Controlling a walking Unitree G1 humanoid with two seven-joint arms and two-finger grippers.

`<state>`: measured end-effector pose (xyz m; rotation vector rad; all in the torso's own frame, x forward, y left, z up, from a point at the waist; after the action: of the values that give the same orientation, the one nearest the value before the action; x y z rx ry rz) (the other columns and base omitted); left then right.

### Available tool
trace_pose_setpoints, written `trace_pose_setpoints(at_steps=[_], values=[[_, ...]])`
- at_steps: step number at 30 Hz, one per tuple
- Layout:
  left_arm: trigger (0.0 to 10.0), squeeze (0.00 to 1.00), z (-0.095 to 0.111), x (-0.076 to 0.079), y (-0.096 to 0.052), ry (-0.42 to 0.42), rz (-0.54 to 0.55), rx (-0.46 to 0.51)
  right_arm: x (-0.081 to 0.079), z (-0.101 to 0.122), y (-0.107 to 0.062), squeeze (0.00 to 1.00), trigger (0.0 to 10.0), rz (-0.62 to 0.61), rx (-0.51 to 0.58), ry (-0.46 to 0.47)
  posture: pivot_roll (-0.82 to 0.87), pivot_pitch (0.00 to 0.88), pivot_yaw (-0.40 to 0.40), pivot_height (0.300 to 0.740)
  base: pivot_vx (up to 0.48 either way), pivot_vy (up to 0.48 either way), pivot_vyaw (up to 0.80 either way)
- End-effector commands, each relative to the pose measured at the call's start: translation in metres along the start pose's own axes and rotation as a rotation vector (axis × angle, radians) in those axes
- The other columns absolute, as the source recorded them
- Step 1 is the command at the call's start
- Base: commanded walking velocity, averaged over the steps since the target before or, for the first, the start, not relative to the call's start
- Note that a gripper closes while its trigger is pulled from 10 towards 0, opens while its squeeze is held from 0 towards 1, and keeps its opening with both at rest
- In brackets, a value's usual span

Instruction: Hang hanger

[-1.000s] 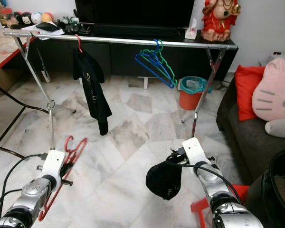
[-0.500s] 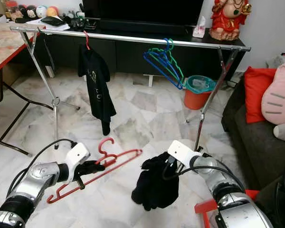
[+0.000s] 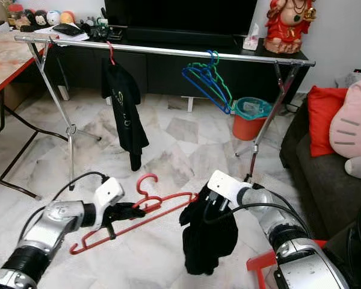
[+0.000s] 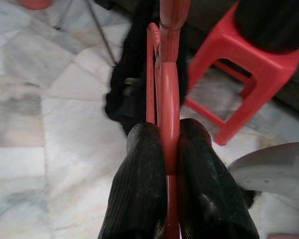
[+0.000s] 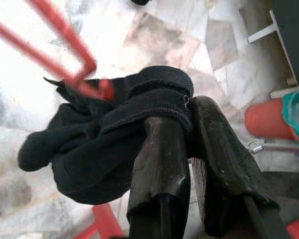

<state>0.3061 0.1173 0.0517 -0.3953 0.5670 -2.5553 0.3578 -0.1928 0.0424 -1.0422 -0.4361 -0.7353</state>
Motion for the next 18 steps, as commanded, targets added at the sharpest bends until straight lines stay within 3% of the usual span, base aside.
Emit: trace_pose_setpoints(at_steps=[1, 7, 13, 18], values=[[10.0, 0.00, 0.010, 0.008, 0.004, 0.007, -0.048, 0.024, 0.010, 0.010, -0.001, 0.00, 10.0, -0.025, 0.037, -0.012, -0.01, 0.000, -0.053, 0.740, 0.000, 0.000, 0.00], [10.0, 0.00, 0.015, 0.012, 0.007, 0.003, -0.069, 0.034, 0.009, 0.012, 0.000, 0.00, 10.0, -0.019, 0.044, -0.019, -0.01, 0.000, -0.056, 0.740, 0.000, 0.000, 0.00], [10.0, 0.00, 0.019, 0.000, 0.010, 0.045, 0.052, 0.036, 0.010, 0.017, 0.000, 0.00, 10.0, -0.018, 0.071, -0.002, -0.02, 0.000, -0.054, 0.740, 0.000, 0.000, 0.00], [10.0, 0.00, 0.023, -0.003, 0.011, 0.042, 0.088, 0.068, 0.008, 0.016, 0.000, 0.00, 10.0, -0.011, 0.069, -0.001, -0.01, 0.000, -0.054, 0.740, 0.000, 0.000, 0.00]])
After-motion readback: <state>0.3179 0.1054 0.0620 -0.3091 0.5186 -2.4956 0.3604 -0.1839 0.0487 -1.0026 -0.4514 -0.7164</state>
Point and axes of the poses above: a point about 5 cm out from each wrist's last joint towards the gripper, its own y axis pointing out of the wrist towards the gripper, its own z axis along the axis of the wrist's last joint, x = y × z, the point moved 3 cm from there along y, pointing out of the wrist towards the gripper, and after that the axes turned 10 degrees about -y, right-handed, at the moved point
